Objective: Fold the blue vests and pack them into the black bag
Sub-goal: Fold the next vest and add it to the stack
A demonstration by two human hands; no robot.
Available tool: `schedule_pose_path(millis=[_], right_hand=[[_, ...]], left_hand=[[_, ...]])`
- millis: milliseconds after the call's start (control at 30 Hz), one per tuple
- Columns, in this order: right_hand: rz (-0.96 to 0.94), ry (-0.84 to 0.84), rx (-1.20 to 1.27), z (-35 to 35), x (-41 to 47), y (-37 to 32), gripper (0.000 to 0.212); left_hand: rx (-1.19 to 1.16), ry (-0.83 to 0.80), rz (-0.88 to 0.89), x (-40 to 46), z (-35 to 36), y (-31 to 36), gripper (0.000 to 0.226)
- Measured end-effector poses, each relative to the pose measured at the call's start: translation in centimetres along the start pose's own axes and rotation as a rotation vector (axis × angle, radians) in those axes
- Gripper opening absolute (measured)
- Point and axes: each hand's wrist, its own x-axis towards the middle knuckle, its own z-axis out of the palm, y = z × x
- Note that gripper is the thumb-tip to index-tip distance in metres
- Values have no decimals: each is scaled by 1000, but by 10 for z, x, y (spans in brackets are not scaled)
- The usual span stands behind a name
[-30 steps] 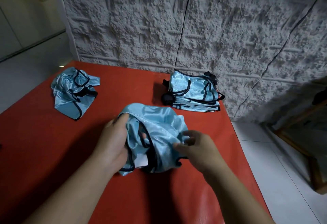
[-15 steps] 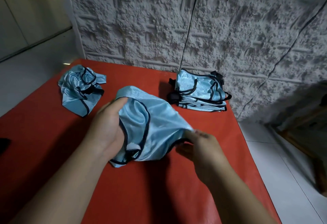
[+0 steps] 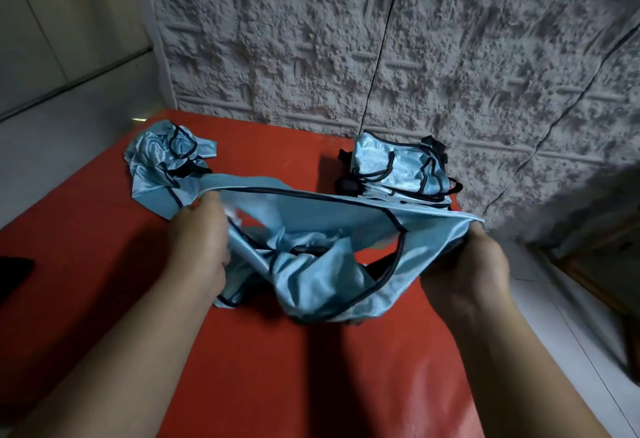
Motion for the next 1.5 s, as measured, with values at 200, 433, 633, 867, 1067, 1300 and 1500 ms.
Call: schedule_pose_path(millis=[200,433,633,867,1067,1300,1500], right_hand=[[-26,38,-37,-6,5,-5,49],[70,8,-175,-2,-4,-10,48],[17,90,-663,-11,-4,1,28],[68,-174,-1396,-32,-4,43,38],[138,-108,-1176,-35,13,65,28],[79,-26,-908,-19,8,38,23],[-40,18,-785,-30,11,11,10]], left_hand=[[-79,-143,-98,-11,8,2,25],[-242,-286,-78,-13,4,6,20],[-169,-418,-136,-8,0,5,30],[61,-750,-254,-10,-10,9,36],[-21,-845,-261,-8,-11,9,50],[-99,-824,-71,-1,-11,4,27],[-153,-556,51,0,-4,1,12]])
